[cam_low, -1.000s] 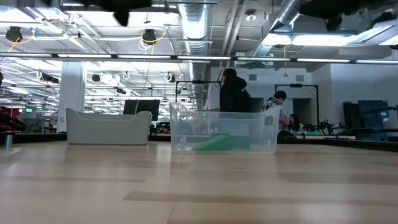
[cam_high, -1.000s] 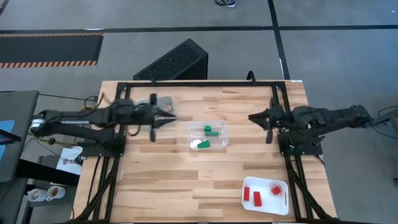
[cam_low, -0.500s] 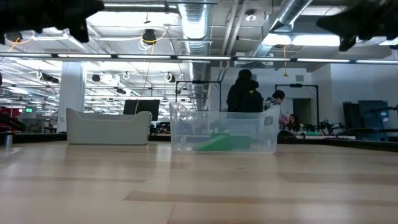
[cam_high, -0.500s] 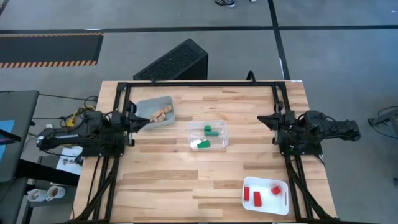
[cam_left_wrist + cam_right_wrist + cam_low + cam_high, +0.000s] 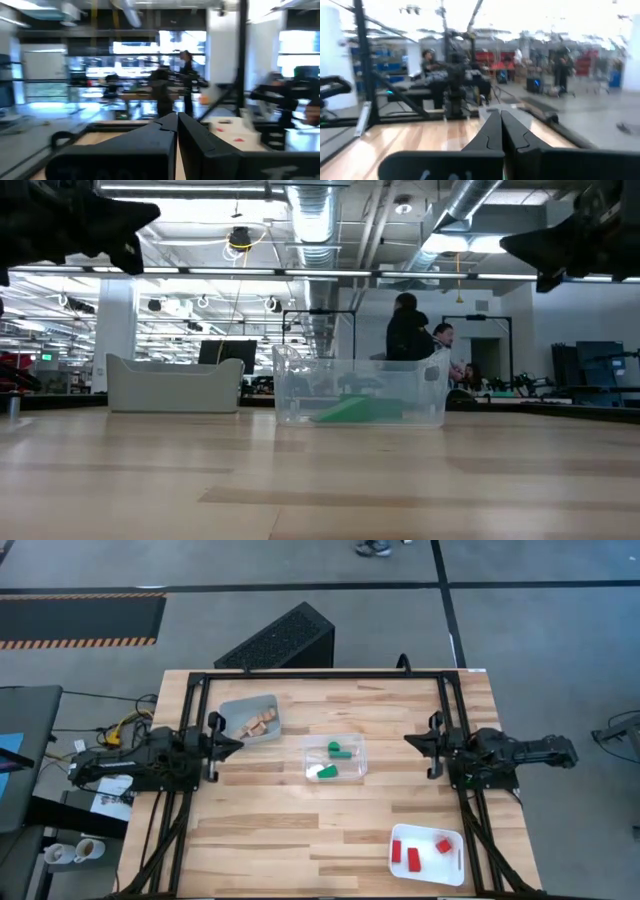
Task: Sort & place blocks by color
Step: Return to Home Position
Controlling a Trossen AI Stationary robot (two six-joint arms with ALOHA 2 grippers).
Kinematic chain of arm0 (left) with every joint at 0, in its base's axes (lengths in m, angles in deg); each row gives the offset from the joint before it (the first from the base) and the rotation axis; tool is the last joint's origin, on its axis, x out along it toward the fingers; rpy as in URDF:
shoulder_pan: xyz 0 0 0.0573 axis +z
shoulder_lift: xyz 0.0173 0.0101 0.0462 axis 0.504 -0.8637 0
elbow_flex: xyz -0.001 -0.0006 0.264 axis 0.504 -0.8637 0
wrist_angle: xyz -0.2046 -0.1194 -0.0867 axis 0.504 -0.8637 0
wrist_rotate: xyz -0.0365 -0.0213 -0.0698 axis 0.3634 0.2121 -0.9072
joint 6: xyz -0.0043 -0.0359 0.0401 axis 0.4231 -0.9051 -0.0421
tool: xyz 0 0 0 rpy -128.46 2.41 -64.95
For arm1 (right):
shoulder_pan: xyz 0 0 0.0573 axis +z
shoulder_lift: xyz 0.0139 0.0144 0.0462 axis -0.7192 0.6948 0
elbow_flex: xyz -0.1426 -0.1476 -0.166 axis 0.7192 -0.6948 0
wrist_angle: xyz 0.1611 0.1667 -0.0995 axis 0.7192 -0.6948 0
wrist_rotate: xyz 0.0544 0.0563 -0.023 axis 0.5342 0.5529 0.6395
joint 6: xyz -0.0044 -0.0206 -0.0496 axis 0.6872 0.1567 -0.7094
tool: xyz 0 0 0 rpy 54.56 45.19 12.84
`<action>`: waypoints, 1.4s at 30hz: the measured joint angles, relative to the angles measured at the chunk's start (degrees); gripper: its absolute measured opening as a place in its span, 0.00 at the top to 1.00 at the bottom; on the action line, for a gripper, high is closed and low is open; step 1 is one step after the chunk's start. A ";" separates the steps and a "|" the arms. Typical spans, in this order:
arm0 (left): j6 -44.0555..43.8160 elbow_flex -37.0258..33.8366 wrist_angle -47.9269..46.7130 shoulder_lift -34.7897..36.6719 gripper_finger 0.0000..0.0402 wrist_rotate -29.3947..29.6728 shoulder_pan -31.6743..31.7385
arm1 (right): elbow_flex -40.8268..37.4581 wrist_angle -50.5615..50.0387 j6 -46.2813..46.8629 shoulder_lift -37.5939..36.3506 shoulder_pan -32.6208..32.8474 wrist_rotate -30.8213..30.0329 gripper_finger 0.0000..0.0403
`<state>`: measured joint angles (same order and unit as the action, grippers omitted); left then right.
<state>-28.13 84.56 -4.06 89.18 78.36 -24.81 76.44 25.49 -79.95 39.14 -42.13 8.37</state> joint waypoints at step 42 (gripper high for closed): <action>-0.54 -0.07 -12.39 -0.66 1.00 2.73 0.00 | -0.13 -8.32 5.07 0.19 0.00 -8.21 0.87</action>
<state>-28.67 84.49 -16.45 88.53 81.10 -24.81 76.31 17.17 -74.88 39.33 -42.13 0.16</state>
